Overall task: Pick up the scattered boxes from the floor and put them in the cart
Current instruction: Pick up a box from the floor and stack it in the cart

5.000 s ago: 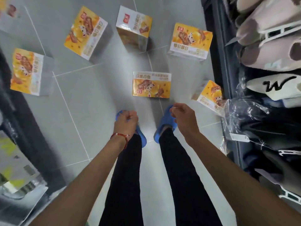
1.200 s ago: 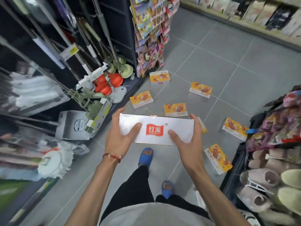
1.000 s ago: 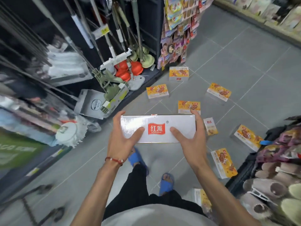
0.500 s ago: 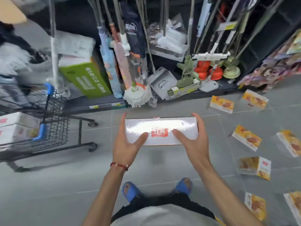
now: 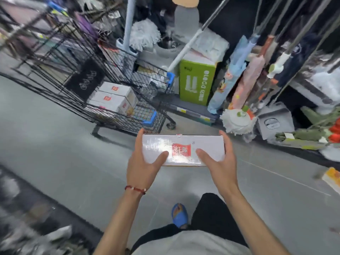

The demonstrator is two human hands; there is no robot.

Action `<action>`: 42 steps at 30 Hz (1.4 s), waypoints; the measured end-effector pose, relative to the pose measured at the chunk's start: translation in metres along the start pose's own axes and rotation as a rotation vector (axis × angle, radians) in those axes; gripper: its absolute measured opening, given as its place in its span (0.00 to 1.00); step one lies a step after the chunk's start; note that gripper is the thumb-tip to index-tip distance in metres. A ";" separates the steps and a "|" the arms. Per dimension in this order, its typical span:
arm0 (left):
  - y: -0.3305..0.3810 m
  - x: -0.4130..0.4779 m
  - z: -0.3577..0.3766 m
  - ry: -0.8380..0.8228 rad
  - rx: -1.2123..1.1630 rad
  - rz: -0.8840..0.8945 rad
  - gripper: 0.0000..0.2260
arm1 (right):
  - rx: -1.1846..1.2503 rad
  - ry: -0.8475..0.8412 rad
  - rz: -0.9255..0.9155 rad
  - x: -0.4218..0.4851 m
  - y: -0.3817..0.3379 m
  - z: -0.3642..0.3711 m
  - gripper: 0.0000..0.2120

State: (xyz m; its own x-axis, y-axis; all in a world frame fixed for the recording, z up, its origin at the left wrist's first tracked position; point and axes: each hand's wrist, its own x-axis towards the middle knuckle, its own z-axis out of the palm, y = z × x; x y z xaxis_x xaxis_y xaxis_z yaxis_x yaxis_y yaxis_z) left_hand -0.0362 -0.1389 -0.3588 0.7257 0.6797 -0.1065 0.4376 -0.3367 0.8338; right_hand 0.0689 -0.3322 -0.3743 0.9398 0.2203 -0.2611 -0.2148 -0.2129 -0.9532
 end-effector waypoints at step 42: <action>-0.137 0.420 -0.294 -0.251 0.040 0.003 0.56 | -0.056 -0.221 0.042 0.189 -0.114 0.441 0.60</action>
State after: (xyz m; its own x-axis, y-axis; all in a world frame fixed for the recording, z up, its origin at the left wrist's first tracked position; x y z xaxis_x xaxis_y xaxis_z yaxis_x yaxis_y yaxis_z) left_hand 0.0522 0.3845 -0.3585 0.8341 0.4972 -0.2391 0.4521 -0.3676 0.8127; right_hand 0.1536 0.1539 -0.3819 0.8480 0.4121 -0.3332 -0.2316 -0.2773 -0.9324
